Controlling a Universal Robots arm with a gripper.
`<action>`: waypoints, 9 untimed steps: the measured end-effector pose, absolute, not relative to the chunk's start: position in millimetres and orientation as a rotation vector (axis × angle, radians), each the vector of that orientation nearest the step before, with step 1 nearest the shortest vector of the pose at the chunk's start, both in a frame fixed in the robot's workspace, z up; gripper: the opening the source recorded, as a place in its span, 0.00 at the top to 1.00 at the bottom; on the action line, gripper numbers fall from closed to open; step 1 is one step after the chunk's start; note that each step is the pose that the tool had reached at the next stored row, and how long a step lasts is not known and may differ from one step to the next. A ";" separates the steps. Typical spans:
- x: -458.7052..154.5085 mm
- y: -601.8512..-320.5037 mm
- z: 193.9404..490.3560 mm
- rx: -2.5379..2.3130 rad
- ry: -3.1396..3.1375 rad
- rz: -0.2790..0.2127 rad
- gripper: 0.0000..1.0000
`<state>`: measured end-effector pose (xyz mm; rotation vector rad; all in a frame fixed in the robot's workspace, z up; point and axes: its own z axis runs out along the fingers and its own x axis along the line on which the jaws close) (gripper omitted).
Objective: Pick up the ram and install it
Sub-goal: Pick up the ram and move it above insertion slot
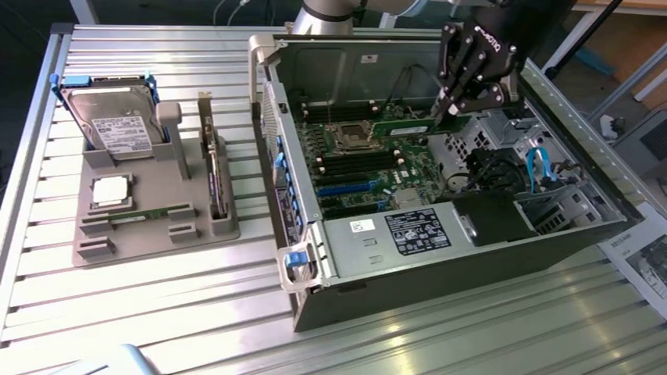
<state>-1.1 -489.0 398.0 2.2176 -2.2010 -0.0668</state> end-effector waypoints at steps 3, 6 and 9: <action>-1.1 -486.0 397.6 2.218 -2.201 -0.067 0.88; -1.1 -482.7 397.3 2.218 -2.201 -0.067 0.88; -1.1 -478.0 396.9 2.218 -2.201 -0.067 0.88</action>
